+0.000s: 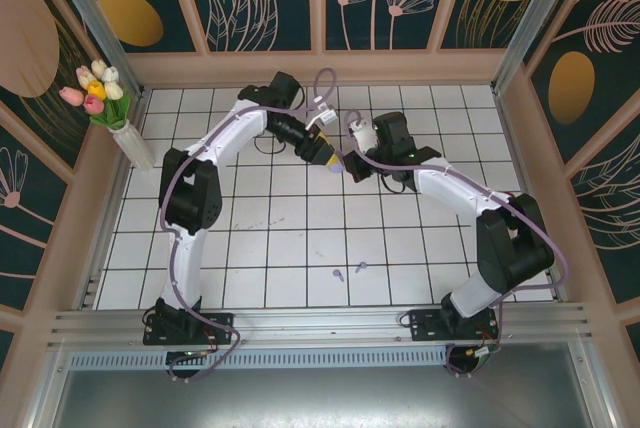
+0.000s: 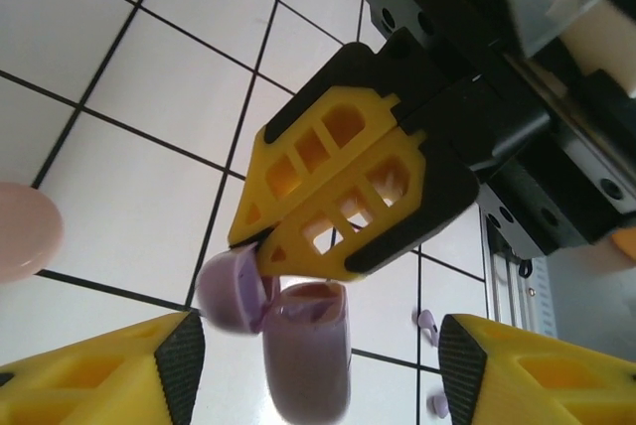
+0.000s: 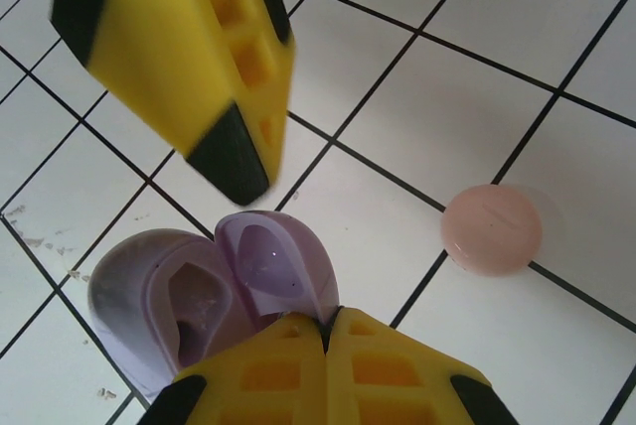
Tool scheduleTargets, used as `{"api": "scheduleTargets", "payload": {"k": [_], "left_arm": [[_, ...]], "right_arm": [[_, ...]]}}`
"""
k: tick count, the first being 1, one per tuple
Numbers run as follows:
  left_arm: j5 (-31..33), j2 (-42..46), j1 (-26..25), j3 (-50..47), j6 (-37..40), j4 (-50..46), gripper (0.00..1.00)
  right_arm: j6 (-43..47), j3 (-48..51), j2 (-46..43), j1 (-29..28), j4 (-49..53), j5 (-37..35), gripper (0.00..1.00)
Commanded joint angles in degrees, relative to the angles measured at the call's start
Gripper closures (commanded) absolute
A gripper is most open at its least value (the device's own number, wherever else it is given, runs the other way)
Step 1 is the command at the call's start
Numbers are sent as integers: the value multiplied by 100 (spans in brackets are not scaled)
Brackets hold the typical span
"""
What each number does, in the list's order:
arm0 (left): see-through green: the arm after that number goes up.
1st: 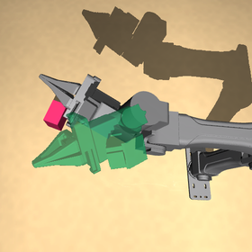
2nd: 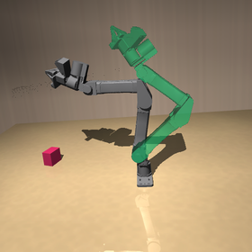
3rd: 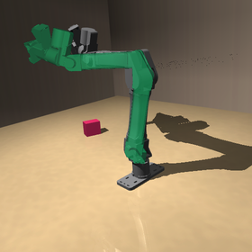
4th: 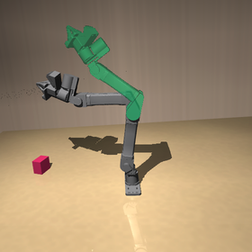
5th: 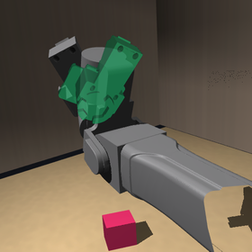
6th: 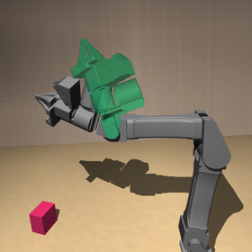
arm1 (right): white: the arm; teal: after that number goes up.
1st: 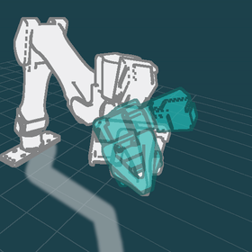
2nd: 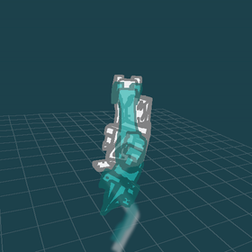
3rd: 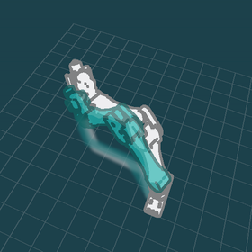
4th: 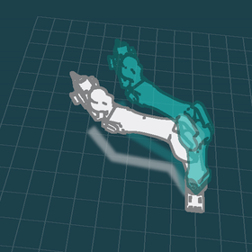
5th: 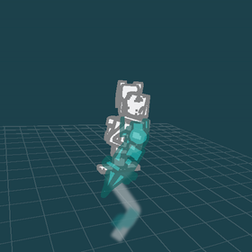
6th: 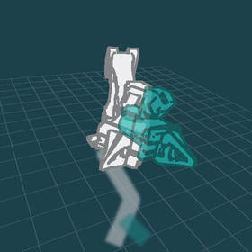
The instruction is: Insert the wireless bluetooth earbuds into the charging case
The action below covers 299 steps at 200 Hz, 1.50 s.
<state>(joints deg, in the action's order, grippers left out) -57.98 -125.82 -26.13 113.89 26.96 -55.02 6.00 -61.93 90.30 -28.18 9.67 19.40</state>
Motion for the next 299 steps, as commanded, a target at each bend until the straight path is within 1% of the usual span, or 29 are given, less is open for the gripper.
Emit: {"api": "scheduleTargets", "payload": {"k": [1, 46, 87, 117, 131, 146, 170, 187, 201, 236, 299], "left_arm": [[-88, -183, -60, -50, 178, -210, 37], [-96, -264, -92, -103, 213, -237, 43], [-139, -290, -93, -110, 293, -283, 53], [-194, -319, -92, -90, 393, -396, 57], [-214, -318, -94, -93, 441, -447, 56], [-221, -322, -93, -93, 470, -489, 51], [-240, -312, -91, -102, 511, -522, 48], [-275, -303, -90, -103, 520, -527, 44], [-302, -294, -93, -101, 525, -527, 44], [-329, -312, -87, -108, 538, -544, 52], [-386, -347, -94, -112, 400, -366, 52]], "right_arm": [[165, -249, 79, -97, 79, -68, 100], [166, -258, 97, -117, 70, -84, 100], [170, -254, 110, -117, 58, -120, 100], [178, -249, 123, -109, 56, -147, 100], [182, -249, 127, -108, 48, -156, 100], [175, -249, 128, -101, 44, -164, 100], [186, -256, 136, -100, 39, -156, 100], [188, -258, 131, -94, 35, -156, 100], [184, -254, 124, -93, 39, -164, 100], [181, -227, 119, -82, 25, -164, 100], [163, -205, 93, -82, -5, -138, 100]]}}
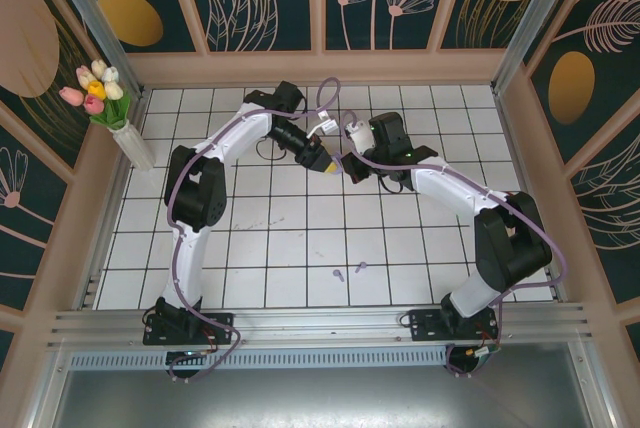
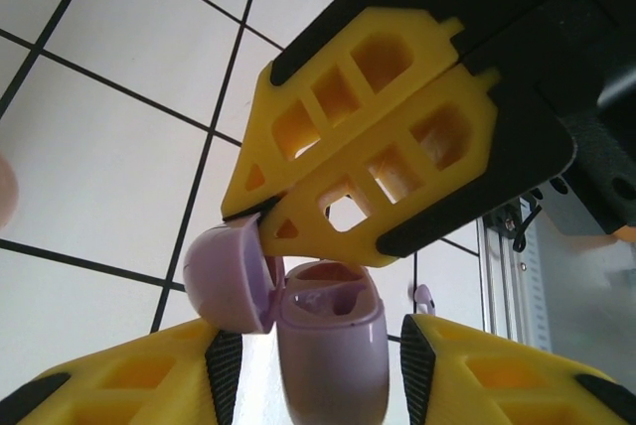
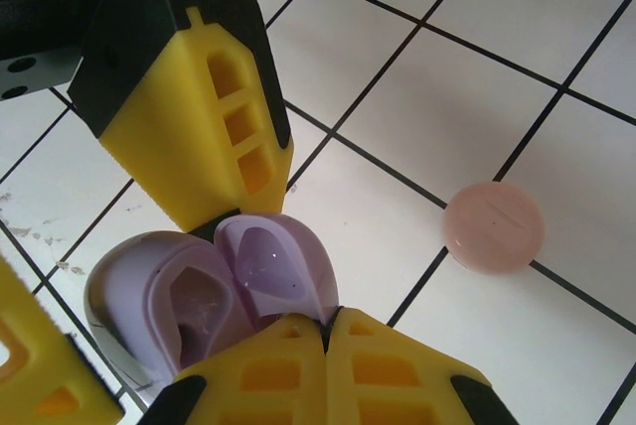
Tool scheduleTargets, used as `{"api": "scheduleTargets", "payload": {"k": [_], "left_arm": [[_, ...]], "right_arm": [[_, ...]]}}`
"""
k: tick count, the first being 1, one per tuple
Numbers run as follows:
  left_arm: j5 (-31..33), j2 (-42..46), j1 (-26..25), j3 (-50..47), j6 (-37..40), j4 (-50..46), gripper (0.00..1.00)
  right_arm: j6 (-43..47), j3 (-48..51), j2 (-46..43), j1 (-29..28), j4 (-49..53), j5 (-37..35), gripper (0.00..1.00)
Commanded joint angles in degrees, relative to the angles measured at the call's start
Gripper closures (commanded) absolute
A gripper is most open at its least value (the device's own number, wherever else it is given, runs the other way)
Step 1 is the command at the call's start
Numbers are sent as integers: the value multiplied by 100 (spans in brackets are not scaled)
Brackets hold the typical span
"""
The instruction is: Insert the wireless bluetooth earbuds into the charging case
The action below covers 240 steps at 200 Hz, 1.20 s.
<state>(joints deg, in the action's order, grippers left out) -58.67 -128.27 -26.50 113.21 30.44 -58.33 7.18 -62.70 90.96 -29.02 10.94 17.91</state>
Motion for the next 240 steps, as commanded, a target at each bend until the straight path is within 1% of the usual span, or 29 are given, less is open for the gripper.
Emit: {"api": "scheduleTargets", "payload": {"k": [1, 23, 45, 64, 114, 130, 135, 142, 149, 168, 181, 197, 212, 226, 240], "left_arm": [[-318, -102, -57, -40, 51, -28, 52], [-355, -119, -57, -27, -20, 58, 52], [-357, -128, -57, -19, -55, 106, 55], [-372, -136, -57, -44, -79, 153, 59], [-430, -81, -57, -265, -315, 567, 75], [-426, -10, -57, -394, -442, 805, 78], [-419, 26, -57, -452, -486, 822, 79], [-409, 89, -58, -541, -564, 1125, 80], [-371, 170, -48, -643, -650, 1297, 80], [-252, 447, -10, -1024, -957, 1913, 83], [-235, 721, 63, -1397, -1287, 2571, 85], [-144, 1232, 172, -2121, -1950, 3835, 86], [128, 1776, 248, -2912, -2661, 5211, 87], [580, 2243, 260, -3541, -3105, 6313, 88], [924, 2575, 260, -4045, -3463, 7162, 89]], "right_arm": [[46, -129, 27, 1, -129, 15, 100], [44, -129, 25, -1, -142, 19, 100], [42, -129, 18, 1, -132, 11, 100], [47, -139, 17, -1, -127, 17, 100], [-2, -138, -33, 1, -143, 24, 100], [-58, -124, -103, 7, -158, -39, 100], [-82, -125, -128, 8, -170, -58, 93], [-125, -129, -183, 31, -149, -79, 83], [-176, -147, -254, 68, -103, -57, 77], [-433, -76, -626, 249, 11, 72, 62], [-732, 111, -1014, 395, 19, 195, 54], [-1160, 405, -1487, 473, 68, 271, 48], [-1709, 607, -1798, 467, 254, 127, 46], [-2392, 749, -1963, 435, 515, -250, 46], [-3164, 882, -2091, 355, 777, -647, 46]]}}
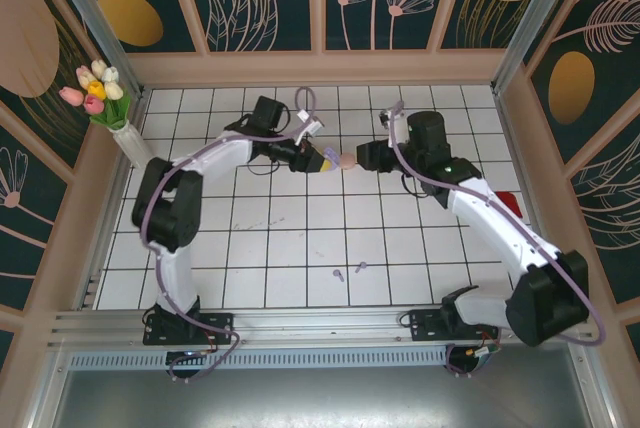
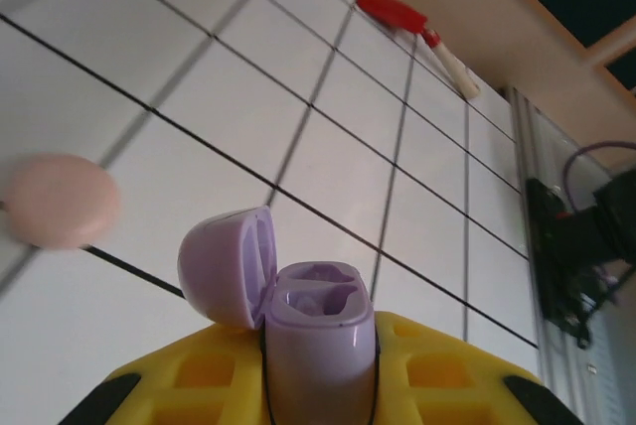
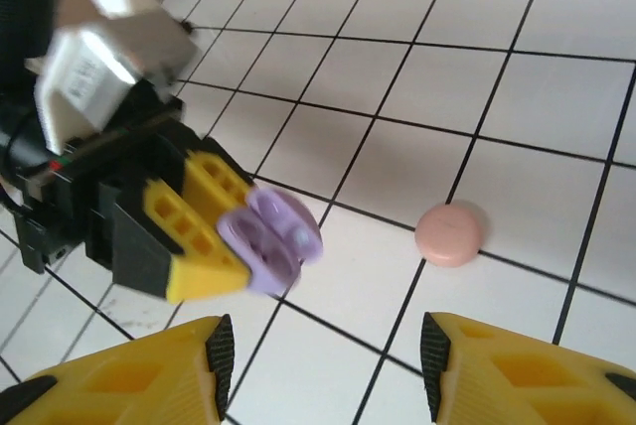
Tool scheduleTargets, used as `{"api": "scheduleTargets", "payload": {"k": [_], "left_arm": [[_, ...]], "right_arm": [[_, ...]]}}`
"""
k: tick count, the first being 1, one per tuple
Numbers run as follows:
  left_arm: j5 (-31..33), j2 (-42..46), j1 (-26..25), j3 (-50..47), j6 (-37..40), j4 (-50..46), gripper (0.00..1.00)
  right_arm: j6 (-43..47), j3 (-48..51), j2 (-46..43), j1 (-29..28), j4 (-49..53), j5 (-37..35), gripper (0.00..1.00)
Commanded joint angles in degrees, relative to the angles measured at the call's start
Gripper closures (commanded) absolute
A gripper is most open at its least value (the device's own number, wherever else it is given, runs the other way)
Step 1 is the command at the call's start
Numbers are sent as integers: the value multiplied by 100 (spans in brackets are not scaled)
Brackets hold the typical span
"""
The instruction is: Insert the wireless bluetooth earbuds into the charging case
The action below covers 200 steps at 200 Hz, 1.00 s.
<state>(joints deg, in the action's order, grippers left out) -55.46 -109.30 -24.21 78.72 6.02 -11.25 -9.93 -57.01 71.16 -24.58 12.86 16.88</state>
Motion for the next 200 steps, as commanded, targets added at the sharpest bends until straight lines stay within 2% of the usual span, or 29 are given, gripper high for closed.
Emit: {"api": "scheduleTargets", "payload": {"k": [1, 49, 62, 99, 116, 127, 157, 200], "left_arm": [[644, 697, 30, -626, -1040, 2523, 89], [1894, 1576, 30, -2144, -1797, 4945, 89], [2241, 1701, 30, -2588, -1898, 5677, 89], [2967, 1678, 20, -3556, -2059, 7733, 89], [3171, 1557, -1, -4025, -1999, 8963, 92], [3350, 1440, -21, -4232, -1912, 9623, 97], [3598, 1206, -40, -4319, -1933, 10152, 98], [3821, 881, -83, -4508, -1997, 11189, 100]], "right_arm": [[-1504, 314, -120, -103, 603, -585, 46], [-3719, 770, -546, -644, 1453, -1513, 46], [-4199, 915, -632, -973, 1609, -1718, 46], [-5426, 1183, -556, -1742, 2047, -2130, 48], [-5971, 1253, -426, -2134, 2227, -2289, 48], [-6274, 1297, -329, -2369, 2318, -2374, 49], [-6900, 1413, 11, -2791, 2379, -2408, 49], [-7297, 1448, 507, -3222, 2308, -2339, 49]]}}
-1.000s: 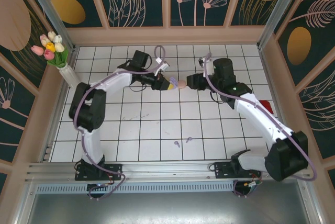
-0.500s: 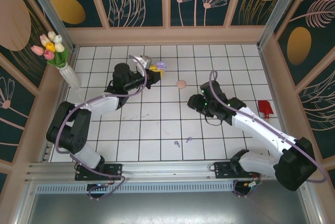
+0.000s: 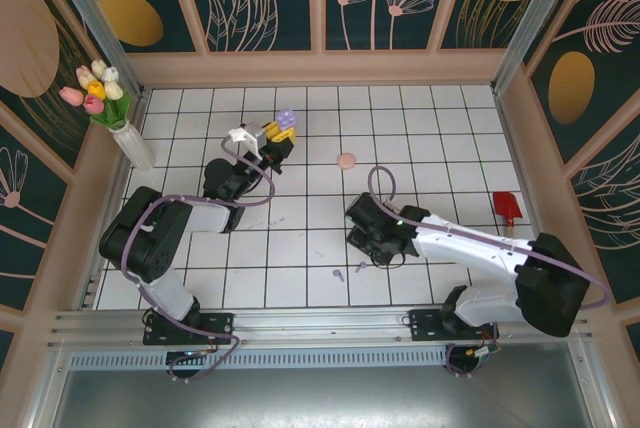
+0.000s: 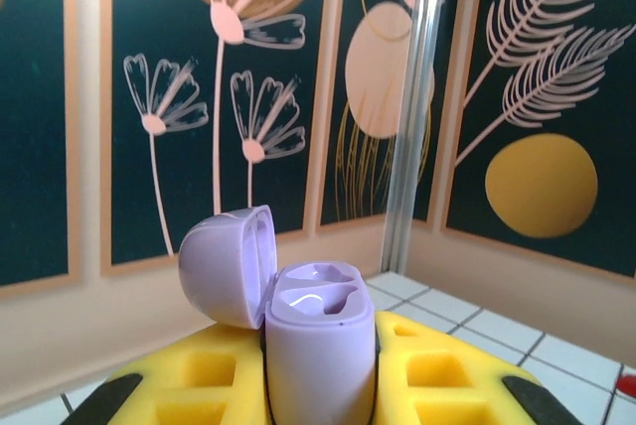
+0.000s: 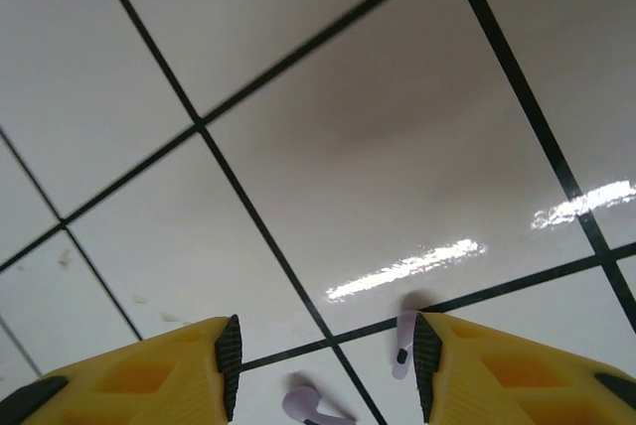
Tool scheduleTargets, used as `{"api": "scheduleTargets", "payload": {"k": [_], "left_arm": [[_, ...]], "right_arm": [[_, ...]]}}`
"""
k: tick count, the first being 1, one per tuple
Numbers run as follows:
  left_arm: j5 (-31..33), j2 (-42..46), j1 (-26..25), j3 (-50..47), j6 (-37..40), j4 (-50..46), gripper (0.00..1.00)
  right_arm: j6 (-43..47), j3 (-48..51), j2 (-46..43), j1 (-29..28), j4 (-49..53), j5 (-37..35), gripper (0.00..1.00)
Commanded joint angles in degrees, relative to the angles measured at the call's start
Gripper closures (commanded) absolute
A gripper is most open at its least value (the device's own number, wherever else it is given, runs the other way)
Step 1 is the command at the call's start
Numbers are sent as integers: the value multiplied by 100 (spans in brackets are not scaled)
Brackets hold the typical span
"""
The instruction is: Insert the wireless bluetooth earbuds into the charging case
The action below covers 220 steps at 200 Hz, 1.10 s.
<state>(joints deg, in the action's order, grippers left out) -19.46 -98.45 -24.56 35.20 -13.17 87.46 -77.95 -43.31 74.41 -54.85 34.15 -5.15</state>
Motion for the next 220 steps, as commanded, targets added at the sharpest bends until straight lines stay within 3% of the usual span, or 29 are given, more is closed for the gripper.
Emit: {"api": "scheduleTargets", "payload": {"k": [1, 18, 220], "left_arm": [[222, -211, -44, -159, -79, 1340, 100], [252, -279, -75, -259, -60, 1741, 100], [-154, -283, -251, -167, 286, 1660, 100]], "right_arm": [[-507, 77, 193, -203, 180, -131, 49], [-650, 94, 304, -304, 227, -138, 50], [-813, 310, 1008, -404, -395, 286, 57]]}}
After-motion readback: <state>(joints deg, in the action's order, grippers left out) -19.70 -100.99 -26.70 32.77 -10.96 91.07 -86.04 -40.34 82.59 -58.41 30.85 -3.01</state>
